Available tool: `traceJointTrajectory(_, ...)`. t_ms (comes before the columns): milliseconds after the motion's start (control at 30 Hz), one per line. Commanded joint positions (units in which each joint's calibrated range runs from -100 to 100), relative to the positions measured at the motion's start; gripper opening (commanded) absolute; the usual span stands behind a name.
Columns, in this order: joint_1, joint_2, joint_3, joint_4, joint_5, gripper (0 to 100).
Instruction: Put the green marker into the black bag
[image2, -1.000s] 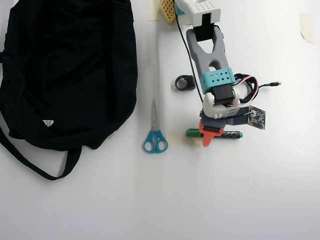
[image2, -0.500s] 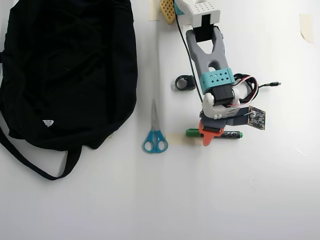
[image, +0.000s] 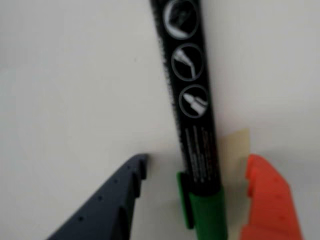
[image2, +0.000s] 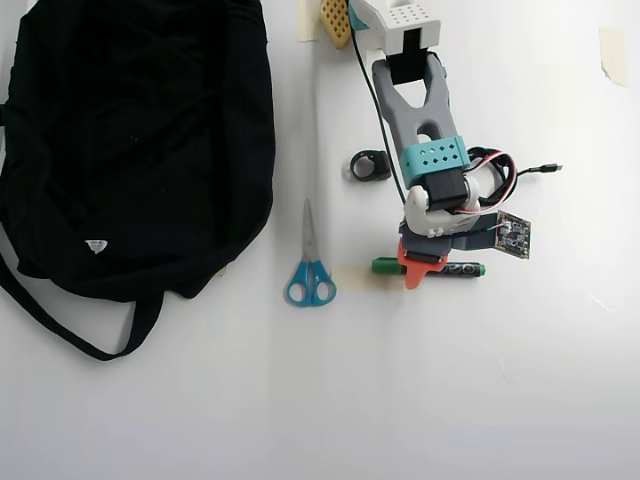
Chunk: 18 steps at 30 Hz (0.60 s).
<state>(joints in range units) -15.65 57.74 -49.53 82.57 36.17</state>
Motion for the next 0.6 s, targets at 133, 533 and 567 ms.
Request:
traceJointTrajectory(133,-0.4,0.2,-0.8,0.7,0.0,17)
traceJointTrajectory(533,-0.2,0.2,-0.8,0.7,-0.2,16)
traceJointTrajectory(567,-0.2,0.2,-0.8,0.7,-0.2,16)
